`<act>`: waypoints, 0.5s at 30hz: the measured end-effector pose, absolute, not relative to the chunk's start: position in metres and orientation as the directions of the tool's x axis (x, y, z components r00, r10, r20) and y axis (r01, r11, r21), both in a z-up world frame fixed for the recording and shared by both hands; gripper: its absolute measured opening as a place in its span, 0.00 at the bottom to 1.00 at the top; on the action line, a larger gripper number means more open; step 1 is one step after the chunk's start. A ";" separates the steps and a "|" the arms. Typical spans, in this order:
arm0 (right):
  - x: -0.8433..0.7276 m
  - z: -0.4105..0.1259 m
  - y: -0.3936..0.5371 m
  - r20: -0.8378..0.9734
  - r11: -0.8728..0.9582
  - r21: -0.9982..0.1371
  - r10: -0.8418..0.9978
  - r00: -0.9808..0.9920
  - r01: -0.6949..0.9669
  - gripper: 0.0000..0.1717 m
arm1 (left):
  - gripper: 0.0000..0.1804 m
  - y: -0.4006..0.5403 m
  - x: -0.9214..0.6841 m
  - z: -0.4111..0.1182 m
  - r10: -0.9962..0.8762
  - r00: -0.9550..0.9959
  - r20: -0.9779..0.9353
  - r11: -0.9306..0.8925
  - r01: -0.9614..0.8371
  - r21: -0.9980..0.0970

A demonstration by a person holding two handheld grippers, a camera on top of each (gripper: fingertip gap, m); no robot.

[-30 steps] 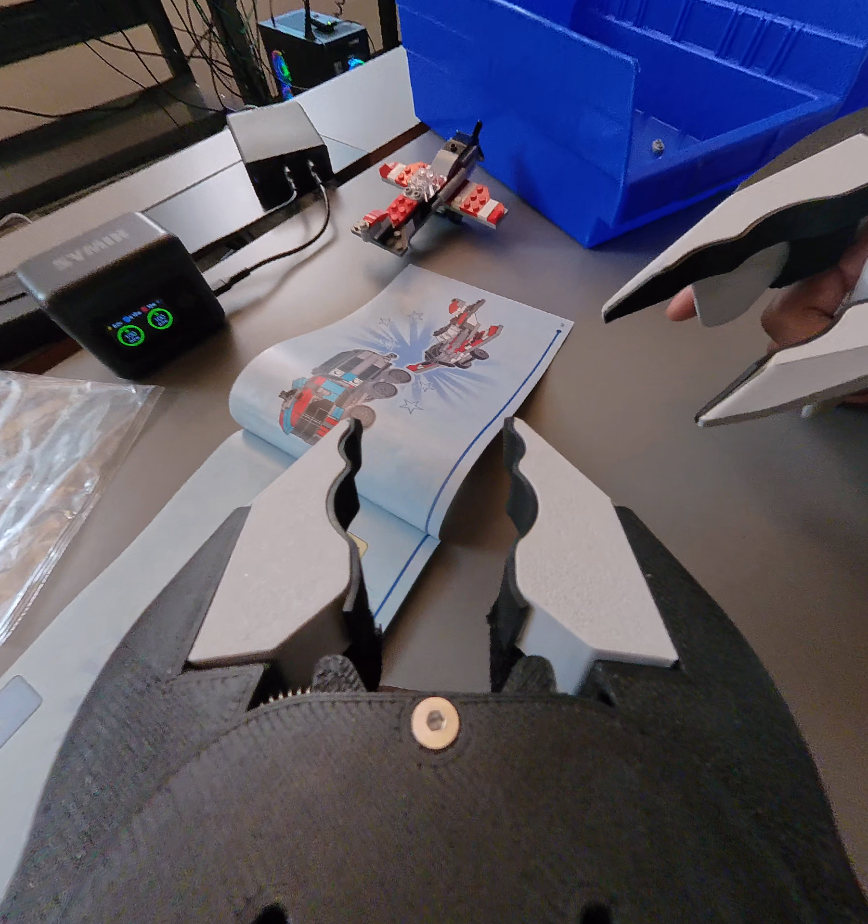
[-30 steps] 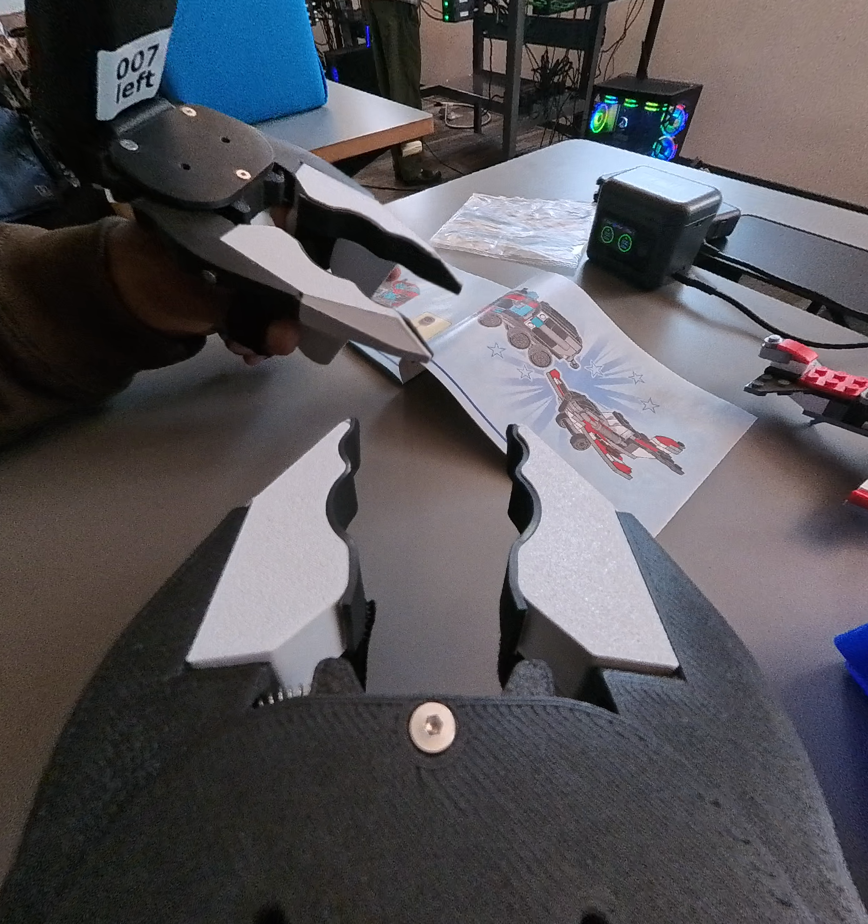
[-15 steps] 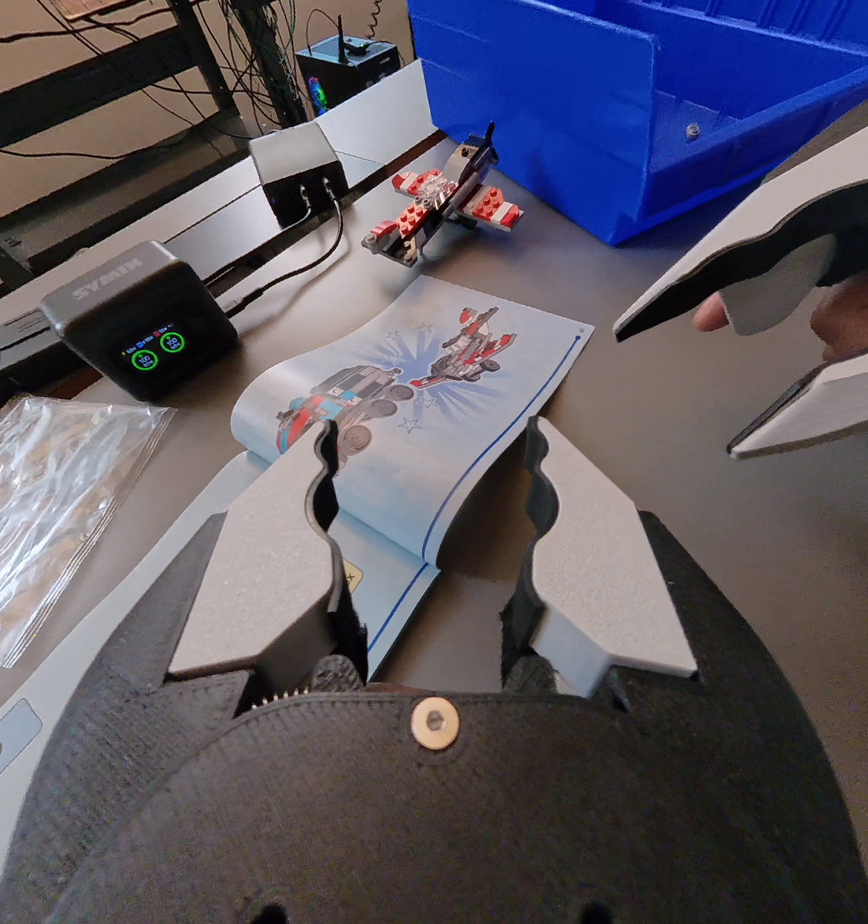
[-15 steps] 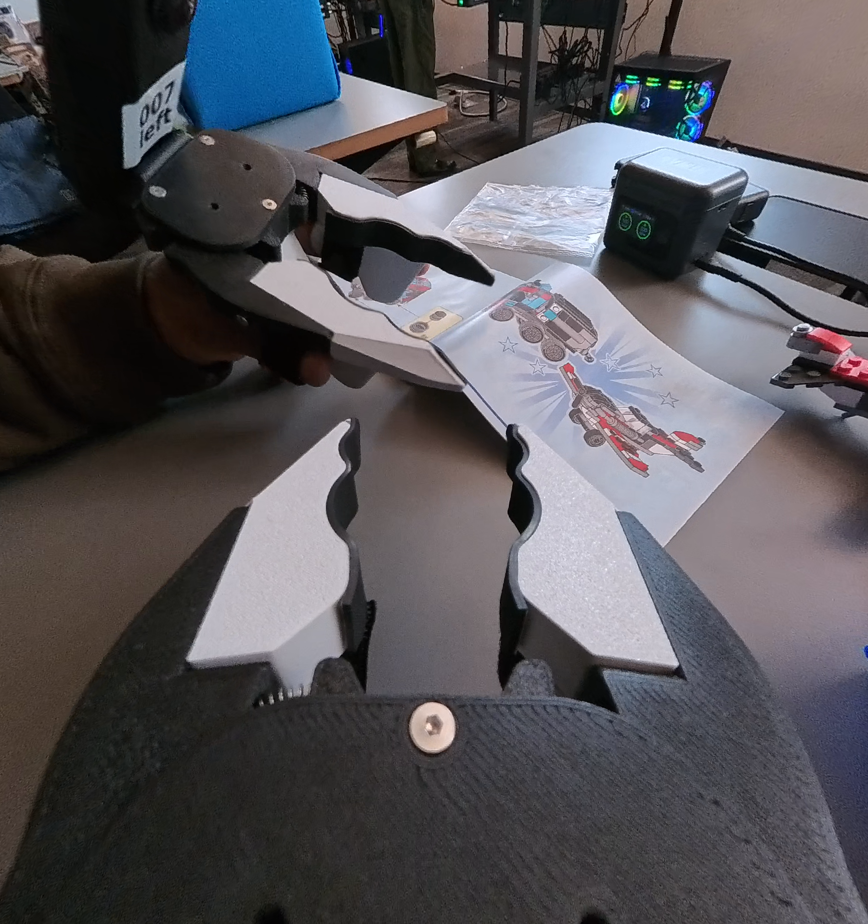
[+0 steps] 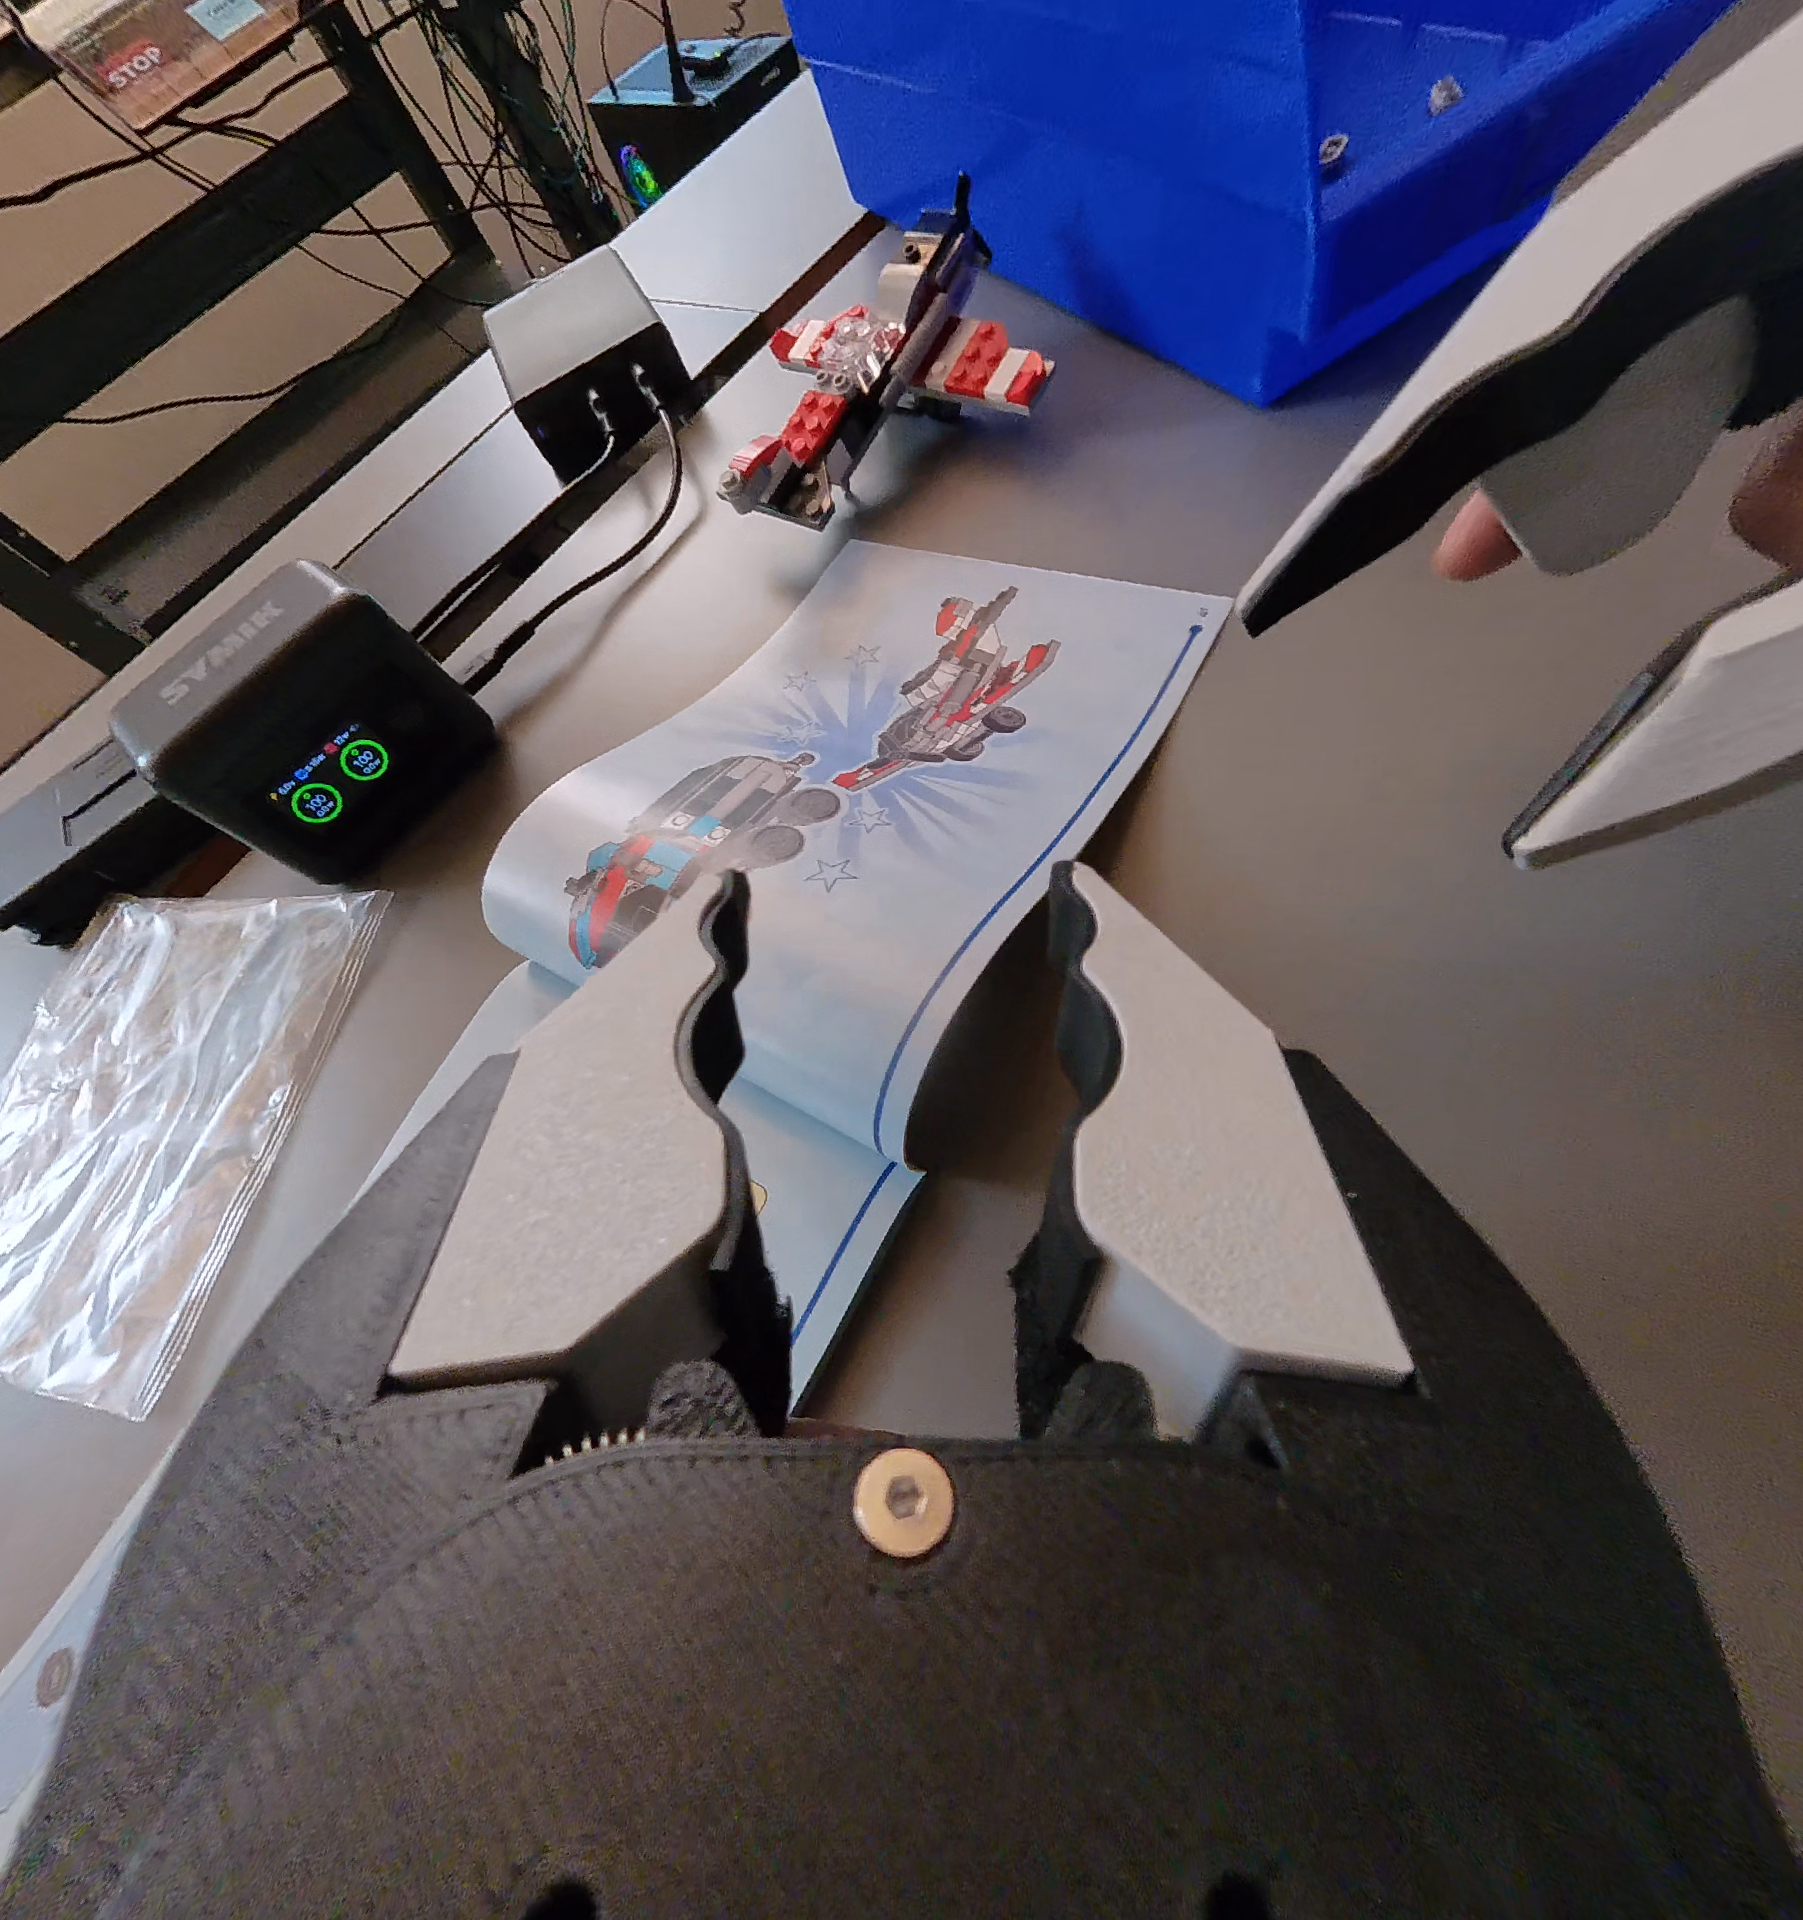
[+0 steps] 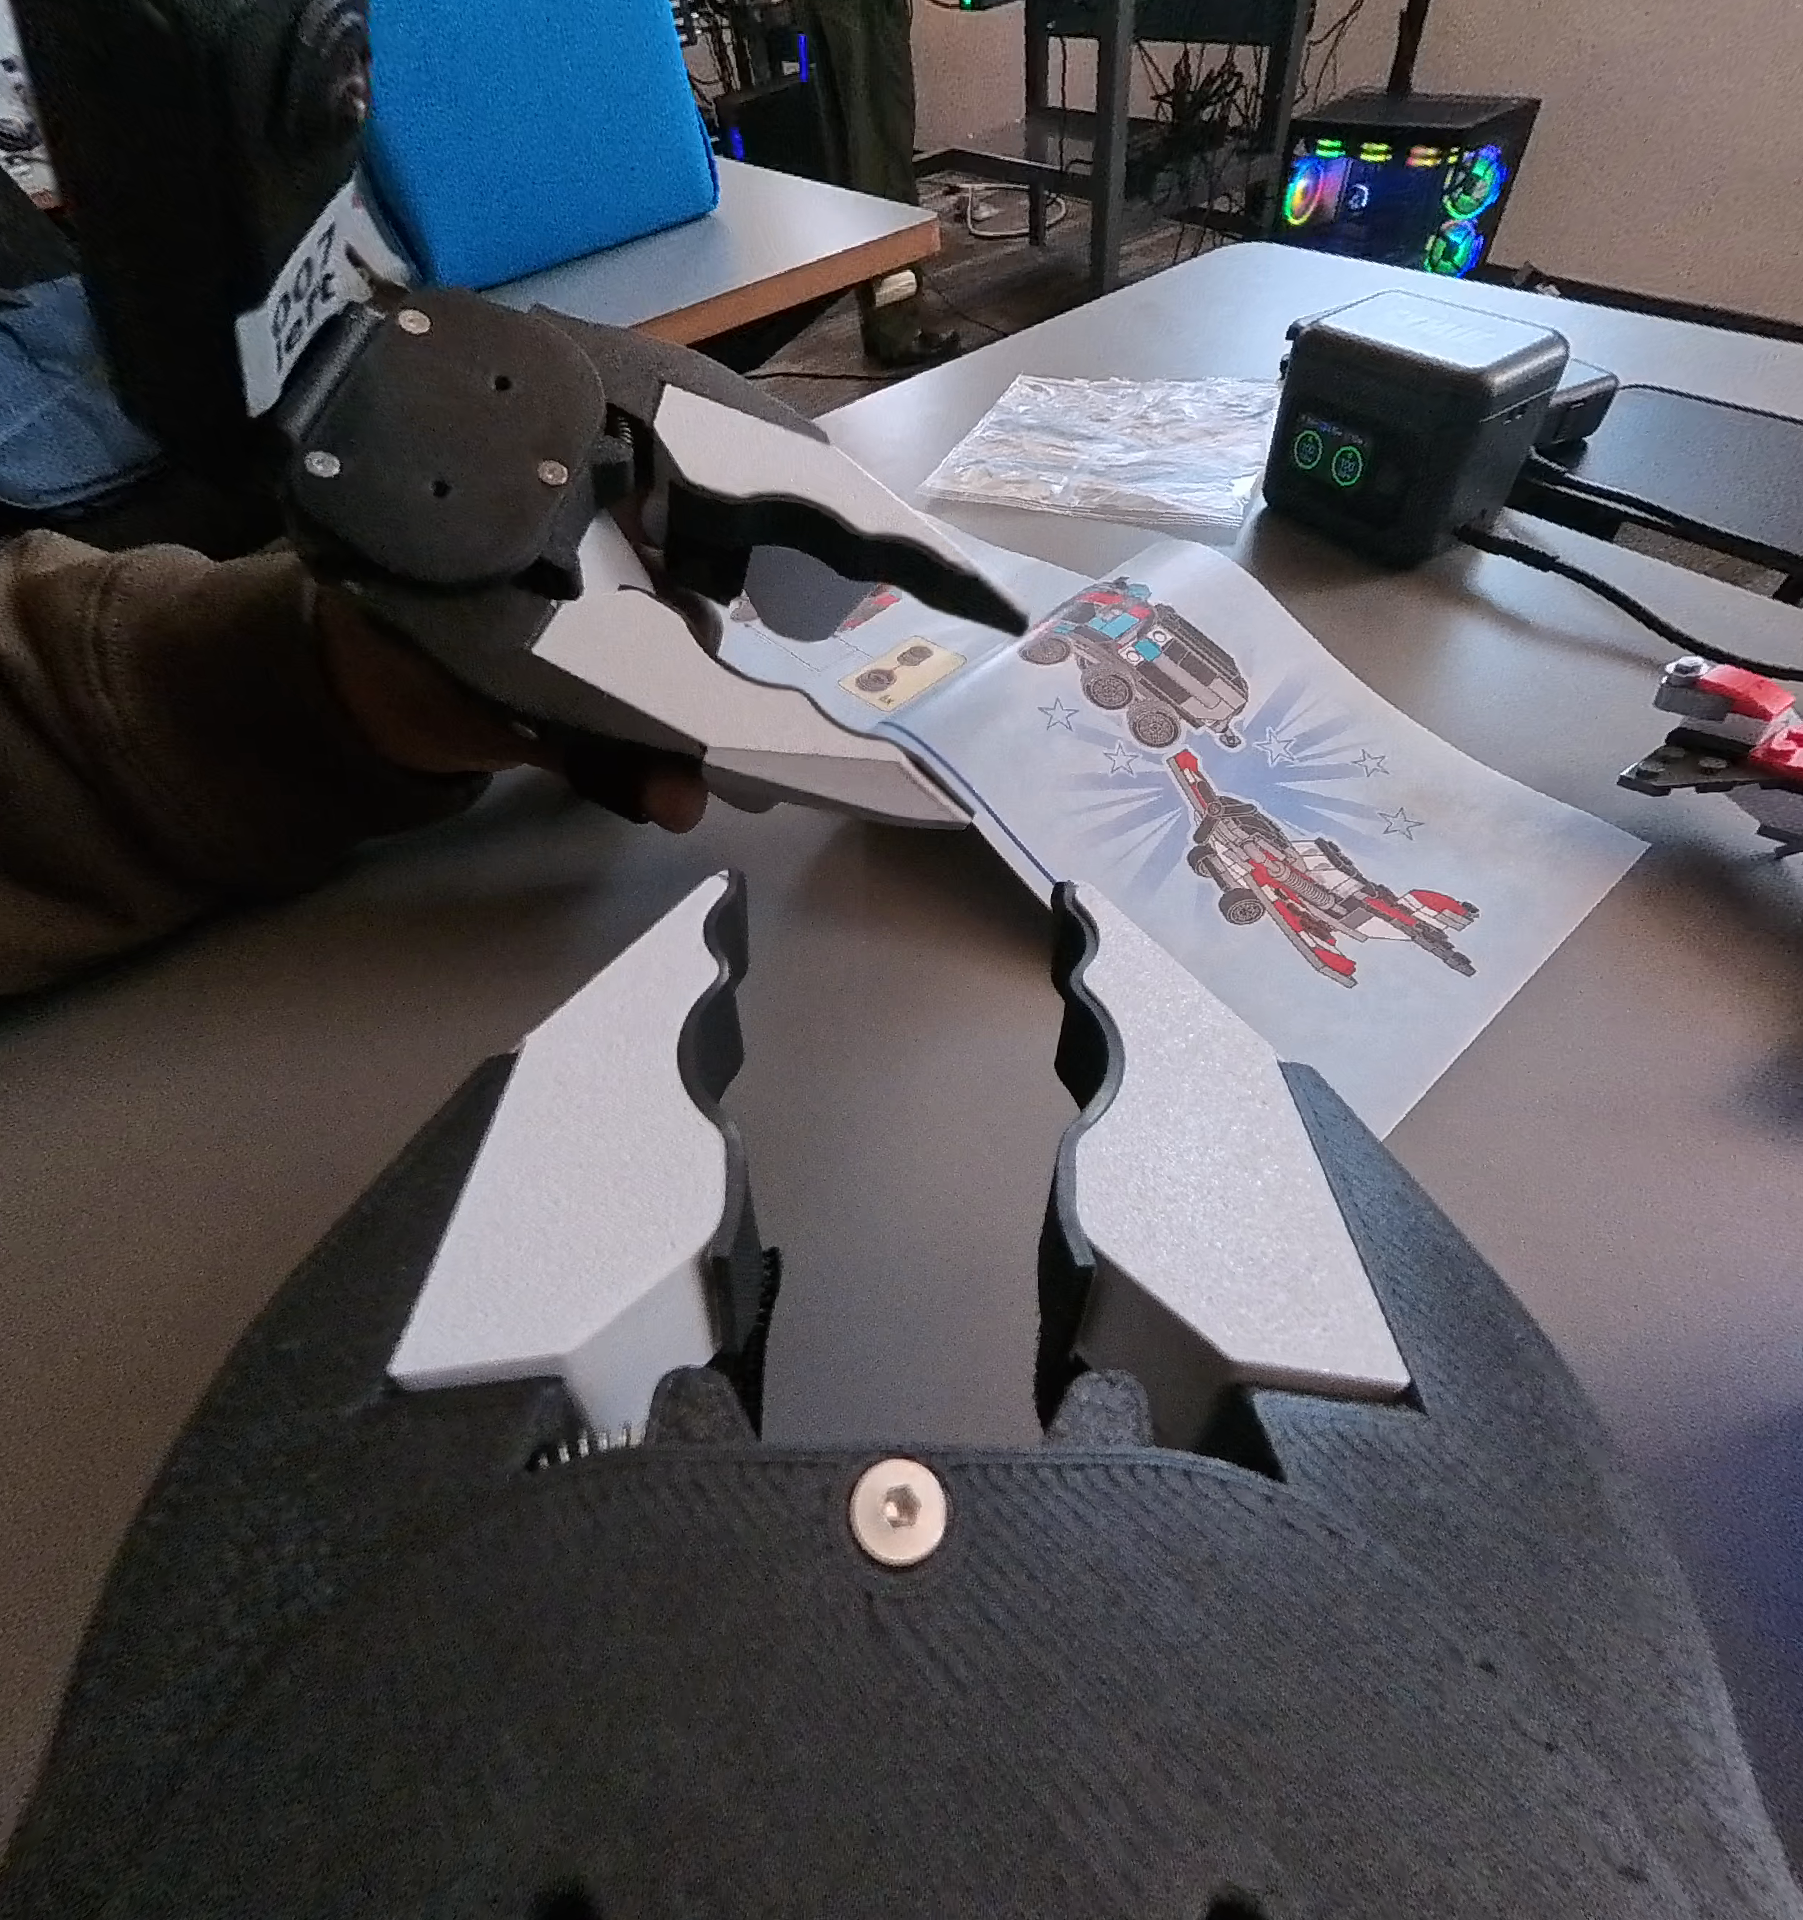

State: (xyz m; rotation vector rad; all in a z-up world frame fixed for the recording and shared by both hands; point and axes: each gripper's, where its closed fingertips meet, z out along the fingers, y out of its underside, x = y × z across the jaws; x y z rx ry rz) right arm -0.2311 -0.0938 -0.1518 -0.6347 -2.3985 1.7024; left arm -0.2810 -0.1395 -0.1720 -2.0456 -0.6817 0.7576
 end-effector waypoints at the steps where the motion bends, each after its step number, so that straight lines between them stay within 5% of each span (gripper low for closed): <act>1: -0.231 -0.152 -0.094 -0.135 0.274 -0.925 0.409 -0.902 0.262 0.34 | 0.33 -0.139 -0.281 -0.173 0.686 0.672 -0.277 -0.519 0.186 -0.835; 15: -0.232 -0.152 -0.093 -0.159 0.266 -0.922 0.404 -0.901 0.282 0.34 | 0.21 -0.142 -0.276 -0.180 0.627 0.696 -0.350 -0.603 0.150 -0.784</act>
